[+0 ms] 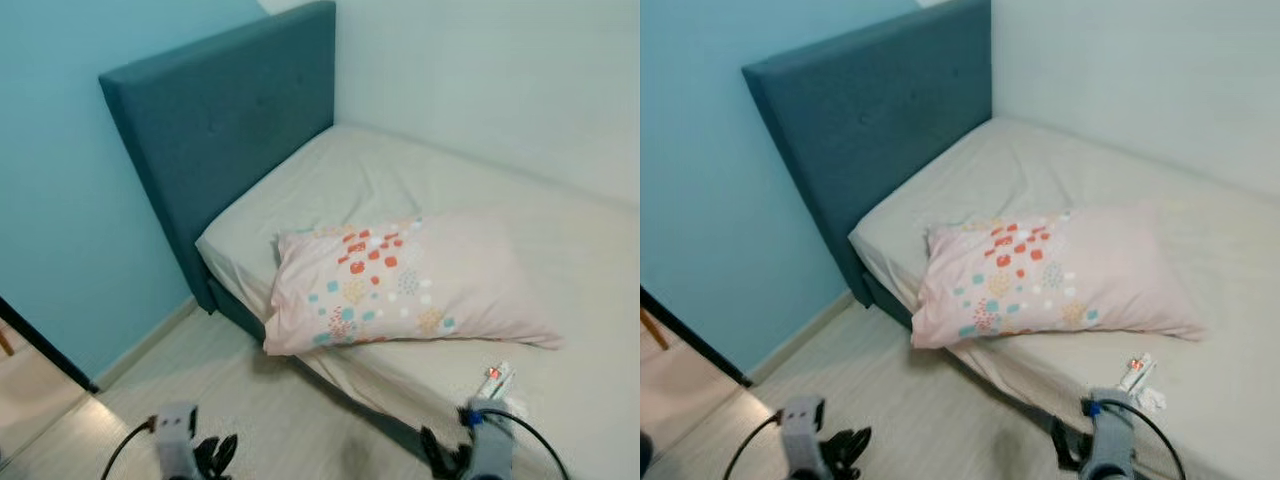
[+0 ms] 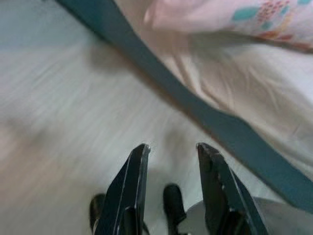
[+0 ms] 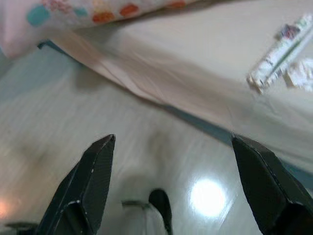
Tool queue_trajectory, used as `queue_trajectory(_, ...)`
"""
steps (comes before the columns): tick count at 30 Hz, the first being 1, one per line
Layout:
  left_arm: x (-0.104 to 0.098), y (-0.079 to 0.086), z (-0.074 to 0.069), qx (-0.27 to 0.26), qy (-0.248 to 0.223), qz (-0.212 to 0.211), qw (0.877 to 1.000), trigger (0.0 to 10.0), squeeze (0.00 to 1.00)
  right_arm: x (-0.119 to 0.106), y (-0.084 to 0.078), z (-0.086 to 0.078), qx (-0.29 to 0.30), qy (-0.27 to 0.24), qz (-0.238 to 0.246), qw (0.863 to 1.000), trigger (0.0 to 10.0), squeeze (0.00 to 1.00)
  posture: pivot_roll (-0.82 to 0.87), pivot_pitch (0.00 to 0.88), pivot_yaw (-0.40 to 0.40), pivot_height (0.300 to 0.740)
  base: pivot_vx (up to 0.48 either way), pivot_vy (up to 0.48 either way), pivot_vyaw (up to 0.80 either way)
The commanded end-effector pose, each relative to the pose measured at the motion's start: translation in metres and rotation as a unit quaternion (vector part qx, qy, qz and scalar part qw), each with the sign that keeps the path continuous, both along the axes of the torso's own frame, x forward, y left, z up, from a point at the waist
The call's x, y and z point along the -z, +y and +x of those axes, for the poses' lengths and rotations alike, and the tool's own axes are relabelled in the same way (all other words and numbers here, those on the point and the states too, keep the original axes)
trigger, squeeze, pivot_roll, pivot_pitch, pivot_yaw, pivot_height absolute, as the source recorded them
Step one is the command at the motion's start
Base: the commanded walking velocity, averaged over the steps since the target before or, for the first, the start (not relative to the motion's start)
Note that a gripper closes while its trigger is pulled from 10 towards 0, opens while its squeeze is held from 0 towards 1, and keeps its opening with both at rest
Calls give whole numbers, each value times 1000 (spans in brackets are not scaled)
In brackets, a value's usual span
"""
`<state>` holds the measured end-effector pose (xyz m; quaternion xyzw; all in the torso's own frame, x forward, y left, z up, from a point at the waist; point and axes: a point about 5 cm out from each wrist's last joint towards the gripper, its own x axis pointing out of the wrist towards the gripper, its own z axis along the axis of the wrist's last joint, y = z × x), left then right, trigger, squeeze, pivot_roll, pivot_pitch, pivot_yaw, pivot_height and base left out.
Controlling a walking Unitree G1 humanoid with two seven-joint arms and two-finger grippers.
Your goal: Clean up the room
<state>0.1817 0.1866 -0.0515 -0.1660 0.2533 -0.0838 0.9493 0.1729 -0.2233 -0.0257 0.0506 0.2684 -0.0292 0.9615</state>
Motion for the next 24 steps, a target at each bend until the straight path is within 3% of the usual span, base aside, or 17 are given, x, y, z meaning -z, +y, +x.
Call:
queue_trajectory(1,-6,4,-1,1,-21,-4,1000,10000,0,-6,3,2,-3,-22,24,999,10000,0,-148,129,28,740,0,0,0)
queue_trajectory(5,-8,-8,2,5,-40,-18,999,10000,0,-5,2,7,13,-37,35,999,10000,0,-143,126,22,740,0,0,0)
queue_trajectory(8,-8,-15,14,-9,-40,-31,999,10000,0,-6,10,18,-10,-43,36,998,10000,0,-152,126,25,740,0,0,0)
queue_trajectory(9,-9,-22,24,-17,-36,-43,998,10000,0,-6,16,29,-31,-45,36,998,10000,0,-159,123,23,740,0,0,0)
queue_trajectory(12,-9,-25,29,-12,-30,-48,998,10000,0,-2,19,34,-26,-32,45,998,10000,0,-153,117,20,740,0,0,0)
queue_trajectory(24,4,-23,26,-49,19,-60,997,10000,0,14,17,35,7,4,57,998,10000,0,-155,104,17,740,0,0,0)
